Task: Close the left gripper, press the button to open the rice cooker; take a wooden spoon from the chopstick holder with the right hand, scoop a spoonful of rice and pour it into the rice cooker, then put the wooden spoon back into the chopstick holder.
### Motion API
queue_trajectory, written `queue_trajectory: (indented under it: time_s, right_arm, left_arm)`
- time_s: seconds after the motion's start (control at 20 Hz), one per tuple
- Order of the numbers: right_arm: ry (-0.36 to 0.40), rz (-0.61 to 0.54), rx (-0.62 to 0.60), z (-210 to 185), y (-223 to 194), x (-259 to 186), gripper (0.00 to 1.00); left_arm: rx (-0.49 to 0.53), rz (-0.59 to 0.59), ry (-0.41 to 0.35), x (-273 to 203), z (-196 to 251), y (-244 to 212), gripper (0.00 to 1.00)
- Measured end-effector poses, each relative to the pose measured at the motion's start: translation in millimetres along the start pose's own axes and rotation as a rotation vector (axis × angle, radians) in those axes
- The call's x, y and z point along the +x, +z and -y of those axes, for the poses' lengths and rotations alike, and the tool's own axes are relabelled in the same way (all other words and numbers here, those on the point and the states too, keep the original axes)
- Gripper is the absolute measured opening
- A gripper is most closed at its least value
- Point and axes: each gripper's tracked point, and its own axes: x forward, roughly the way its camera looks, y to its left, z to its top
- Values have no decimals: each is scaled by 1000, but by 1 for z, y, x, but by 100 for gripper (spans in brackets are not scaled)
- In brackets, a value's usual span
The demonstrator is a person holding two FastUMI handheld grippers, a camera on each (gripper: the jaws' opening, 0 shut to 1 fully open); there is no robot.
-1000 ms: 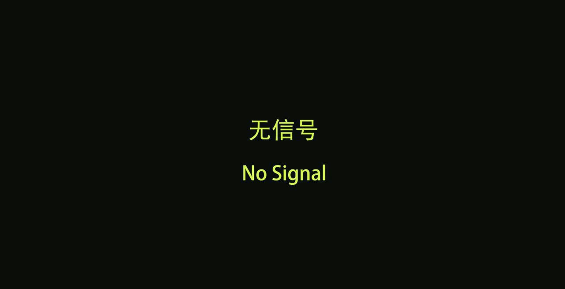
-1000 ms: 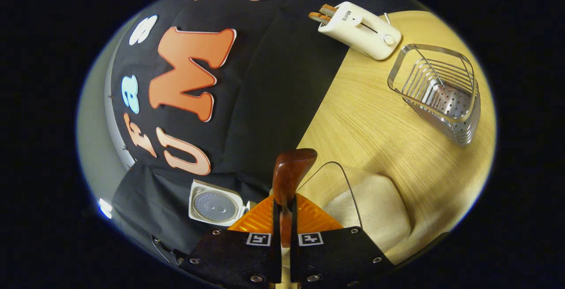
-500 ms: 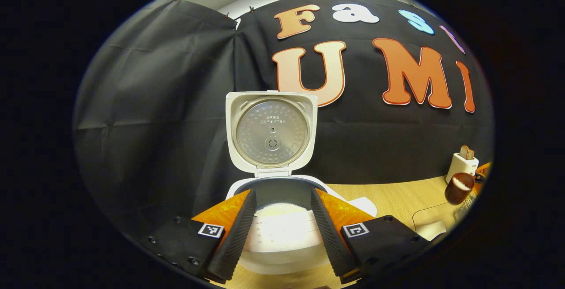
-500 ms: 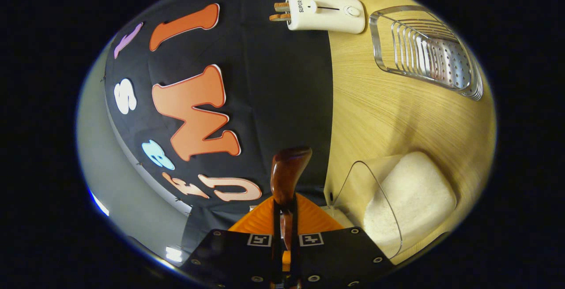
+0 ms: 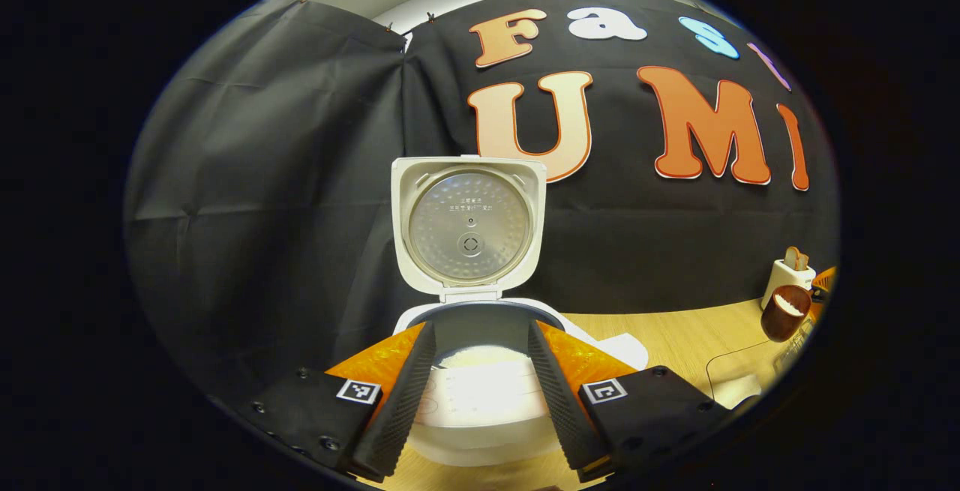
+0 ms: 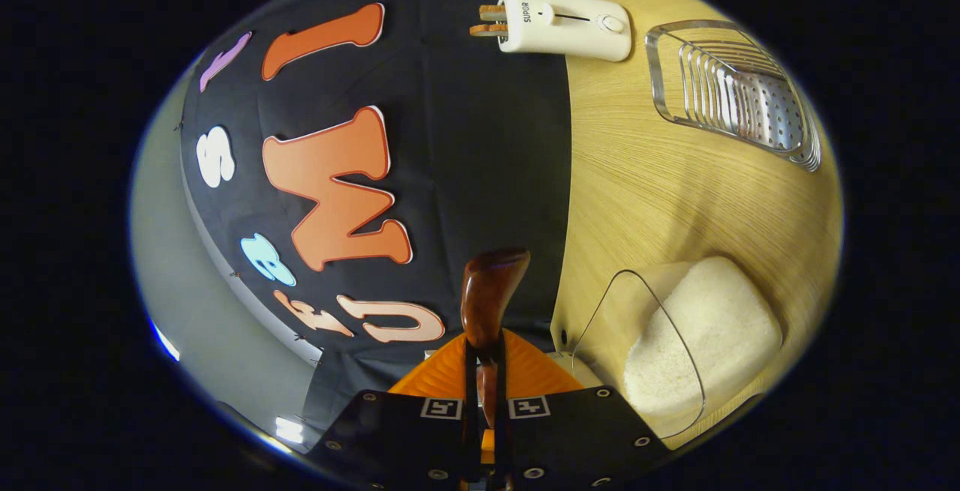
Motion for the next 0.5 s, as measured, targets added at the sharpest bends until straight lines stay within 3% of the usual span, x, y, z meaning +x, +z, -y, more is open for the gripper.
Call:
queue_trajectory:
  time_s: [0.5]
  right_arm:
    - [14,-3,-67,-33,-31,32,8]
  left_arm:
    - [-13,35,38,-5,-31,1,82]
